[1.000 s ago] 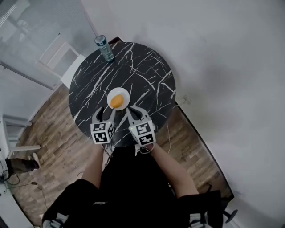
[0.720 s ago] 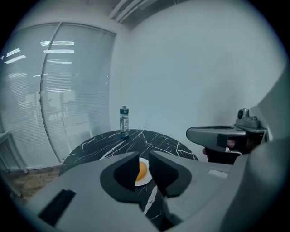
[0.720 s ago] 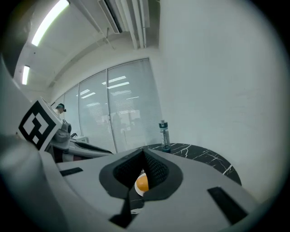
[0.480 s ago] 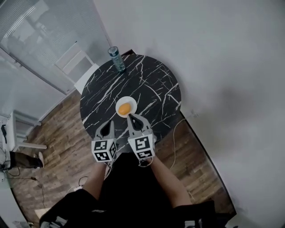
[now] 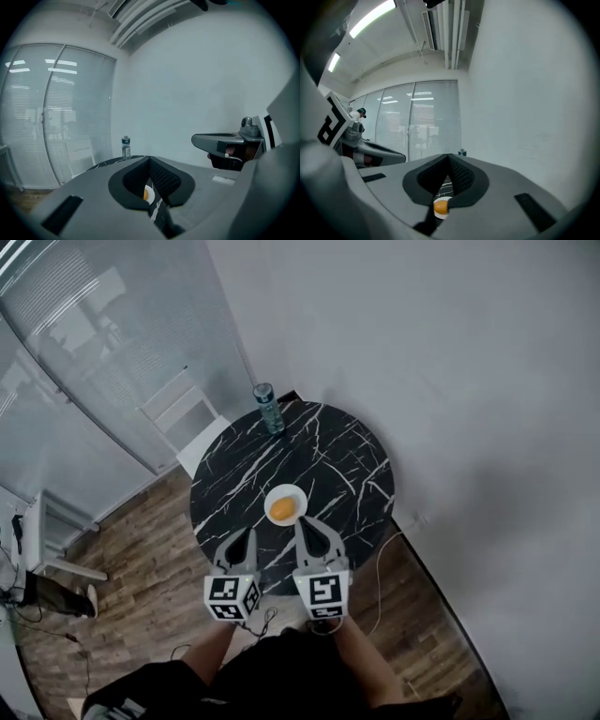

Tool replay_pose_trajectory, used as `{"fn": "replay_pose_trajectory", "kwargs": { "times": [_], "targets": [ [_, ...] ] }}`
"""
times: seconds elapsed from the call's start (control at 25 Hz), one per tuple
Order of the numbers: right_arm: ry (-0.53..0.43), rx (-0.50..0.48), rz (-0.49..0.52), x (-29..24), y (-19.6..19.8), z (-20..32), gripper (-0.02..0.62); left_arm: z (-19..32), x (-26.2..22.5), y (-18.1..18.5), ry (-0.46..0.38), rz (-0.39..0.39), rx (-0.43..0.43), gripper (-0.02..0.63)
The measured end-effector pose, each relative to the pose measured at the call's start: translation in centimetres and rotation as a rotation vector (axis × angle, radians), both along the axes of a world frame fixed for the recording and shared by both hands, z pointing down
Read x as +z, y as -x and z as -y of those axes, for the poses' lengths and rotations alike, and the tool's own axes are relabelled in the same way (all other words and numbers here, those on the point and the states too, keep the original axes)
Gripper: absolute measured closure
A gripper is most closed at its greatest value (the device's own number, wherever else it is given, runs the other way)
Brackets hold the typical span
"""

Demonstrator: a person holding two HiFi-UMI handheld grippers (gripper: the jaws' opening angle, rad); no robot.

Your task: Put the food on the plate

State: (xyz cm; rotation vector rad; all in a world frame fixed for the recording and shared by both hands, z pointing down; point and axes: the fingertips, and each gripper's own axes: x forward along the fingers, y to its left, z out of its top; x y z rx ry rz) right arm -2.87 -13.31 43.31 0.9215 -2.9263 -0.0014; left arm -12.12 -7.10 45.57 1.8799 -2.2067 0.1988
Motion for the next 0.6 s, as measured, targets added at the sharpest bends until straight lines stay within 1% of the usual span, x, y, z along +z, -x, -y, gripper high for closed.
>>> {"fn": "replay_pose_trajectory", "kwargs": {
  "times": [0.16, 0.36, 0.48, 0.6],
  "targets": [
    [-0.038, 0.014, 0.015, -2.7, 0.3, -2.2, 0.6, -2.0, -3.0, 1.5, -0.068, -0.013, -0.007, 0.607],
    [-0.078, -0.014, -0.008, -5.6, 1.9, -4.1, 0.6, -4.4, -5.7, 3.7, -0.116, 0.036, -0.017, 0.607],
    [-0.11, -0.014, -0.011, -7.4, 2.6, -4.8, 0.6, -5.4, -6.8, 5.2, -0.149, 0.048, -0.033, 0.607],
    [-0.166, -0.006, 0.006, -8.9, 3.0, -5.1, 0.6, -5.9, -7.6, 6.0, -0.177, 0.054, -0.032, 0.607]
  ]
}}
